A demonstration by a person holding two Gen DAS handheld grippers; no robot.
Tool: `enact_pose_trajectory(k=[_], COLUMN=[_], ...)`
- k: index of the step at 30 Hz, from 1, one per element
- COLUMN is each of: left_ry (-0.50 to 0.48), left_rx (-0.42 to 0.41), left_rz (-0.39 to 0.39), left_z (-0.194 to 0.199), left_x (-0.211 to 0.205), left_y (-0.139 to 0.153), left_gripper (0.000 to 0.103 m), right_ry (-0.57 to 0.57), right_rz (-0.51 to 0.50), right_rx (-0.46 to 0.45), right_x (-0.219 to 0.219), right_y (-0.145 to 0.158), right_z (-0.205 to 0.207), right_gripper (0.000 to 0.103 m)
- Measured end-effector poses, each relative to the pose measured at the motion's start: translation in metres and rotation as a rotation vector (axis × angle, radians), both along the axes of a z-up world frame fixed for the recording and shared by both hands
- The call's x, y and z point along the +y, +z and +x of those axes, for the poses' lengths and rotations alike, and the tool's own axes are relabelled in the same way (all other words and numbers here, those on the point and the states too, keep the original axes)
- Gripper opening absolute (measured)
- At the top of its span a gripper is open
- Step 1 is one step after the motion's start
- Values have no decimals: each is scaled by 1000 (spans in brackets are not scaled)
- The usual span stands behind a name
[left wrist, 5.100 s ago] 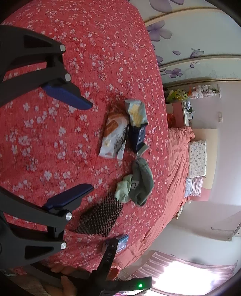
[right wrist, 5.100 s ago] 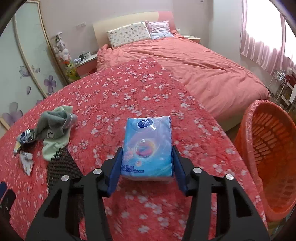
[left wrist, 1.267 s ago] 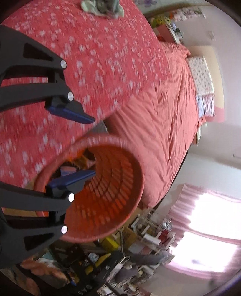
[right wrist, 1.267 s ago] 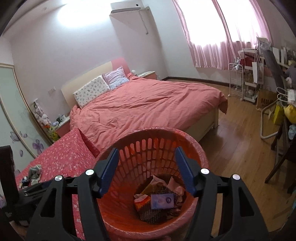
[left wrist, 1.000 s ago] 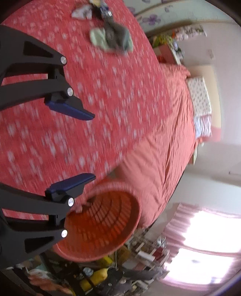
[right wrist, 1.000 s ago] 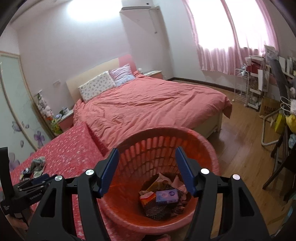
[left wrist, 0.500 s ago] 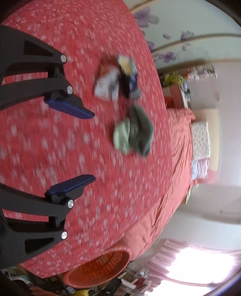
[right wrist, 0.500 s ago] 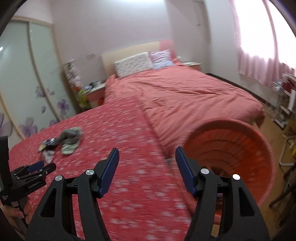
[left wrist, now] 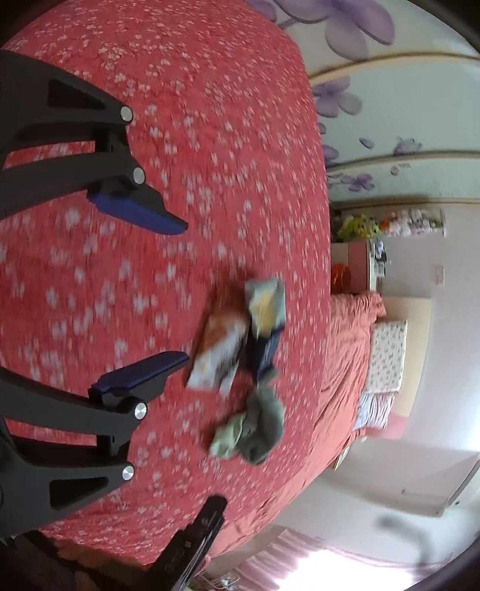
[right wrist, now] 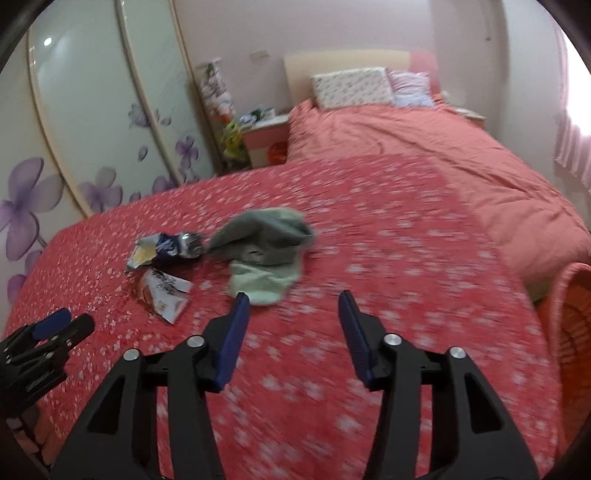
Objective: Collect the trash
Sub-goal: 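Return both tools to the bed and grasp the grey-green cloth with the right tool, then hold the grey-green cloth in the right tool while the left tool grasps the white-orange snack bag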
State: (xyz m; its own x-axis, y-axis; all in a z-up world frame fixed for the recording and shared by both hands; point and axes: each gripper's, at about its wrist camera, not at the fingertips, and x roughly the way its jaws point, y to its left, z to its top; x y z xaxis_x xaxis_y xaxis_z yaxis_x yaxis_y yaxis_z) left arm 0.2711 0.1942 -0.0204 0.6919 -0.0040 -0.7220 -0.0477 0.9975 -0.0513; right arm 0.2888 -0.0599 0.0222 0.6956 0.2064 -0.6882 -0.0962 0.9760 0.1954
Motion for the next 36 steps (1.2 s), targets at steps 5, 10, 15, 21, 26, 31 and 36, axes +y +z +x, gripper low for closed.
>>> enact_pose_trajectory(k=[5,10,15,21,26,31,36], left_ry=[26,27,22,6,-14,-28,-11], left_rx=[12,15,21,26,40,55,79], left_rz=[-21,-29,-34,-30,-40,-52,-56], left_z=[1,3,9,15,26,43,69], left_x=[26,38,41,31,15,-12,-45], left_y=[-5,-8,-11,-12,-12,-14,-18], left_gripper=[65,65,65,65,67,71,76], right_ry=[-17,-26,0,3,-10,-41,-61], right_rz=[-10,-20,-96,-92,-65,-82,-70], right_rx=[-23,-71,-16,29,-38,-86,-92], right_x=[22,34,49,45,30,10,-17], right_y=[0,9,-7,-18,1,14,15], right_z=[24,51,77,72,51,30,19], right_gripper=[45,45,45,4,3,3,3])
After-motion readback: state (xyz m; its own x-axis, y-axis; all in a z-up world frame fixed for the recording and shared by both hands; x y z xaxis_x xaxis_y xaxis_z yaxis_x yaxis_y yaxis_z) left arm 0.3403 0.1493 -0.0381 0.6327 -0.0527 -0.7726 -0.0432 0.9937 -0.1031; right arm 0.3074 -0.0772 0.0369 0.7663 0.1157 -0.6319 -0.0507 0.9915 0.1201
